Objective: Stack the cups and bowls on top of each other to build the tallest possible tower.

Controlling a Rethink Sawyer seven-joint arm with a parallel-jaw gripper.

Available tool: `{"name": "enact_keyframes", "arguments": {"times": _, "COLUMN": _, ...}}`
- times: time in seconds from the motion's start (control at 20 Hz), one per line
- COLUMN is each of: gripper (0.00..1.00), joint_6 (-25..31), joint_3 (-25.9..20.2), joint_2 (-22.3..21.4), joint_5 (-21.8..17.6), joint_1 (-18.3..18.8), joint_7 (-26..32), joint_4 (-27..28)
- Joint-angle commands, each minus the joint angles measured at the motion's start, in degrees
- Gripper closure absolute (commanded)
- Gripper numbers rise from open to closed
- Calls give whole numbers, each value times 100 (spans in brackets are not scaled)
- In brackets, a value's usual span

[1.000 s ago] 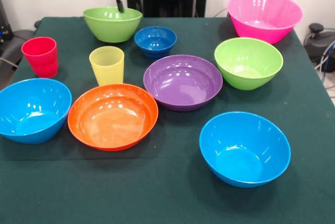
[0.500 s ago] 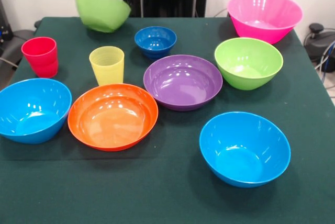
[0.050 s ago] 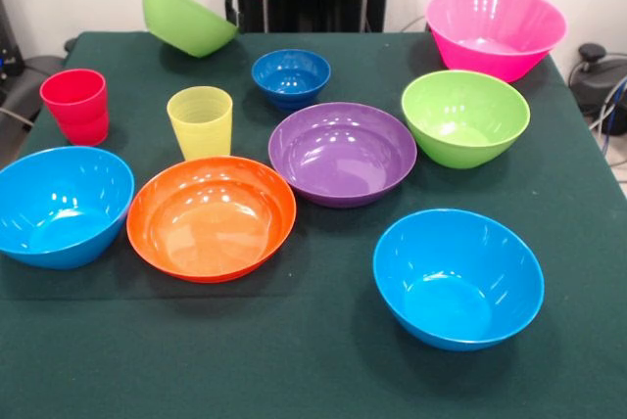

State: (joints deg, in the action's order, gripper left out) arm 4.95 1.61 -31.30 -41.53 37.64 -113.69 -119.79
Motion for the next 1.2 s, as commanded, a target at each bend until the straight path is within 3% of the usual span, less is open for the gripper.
{"name": "enact_keyframes", "arguments": {"times": 0.05, "gripper": 100, "joint_6": -328, "joint_3": -135, "joint_2": 52, "joint_5": 380, "joint_1": -186, "joint_7": -825, "joint_4": 547}}
{"name": "enact_keyframes", "arguments": {"times": 1.2, "gripper": 100, "joint_6": 314, "joint_3": -608, "joint_2": -323, "joint_5": 895, "joint_1": 173, "joint_7": -467, "joint_4": 439}}
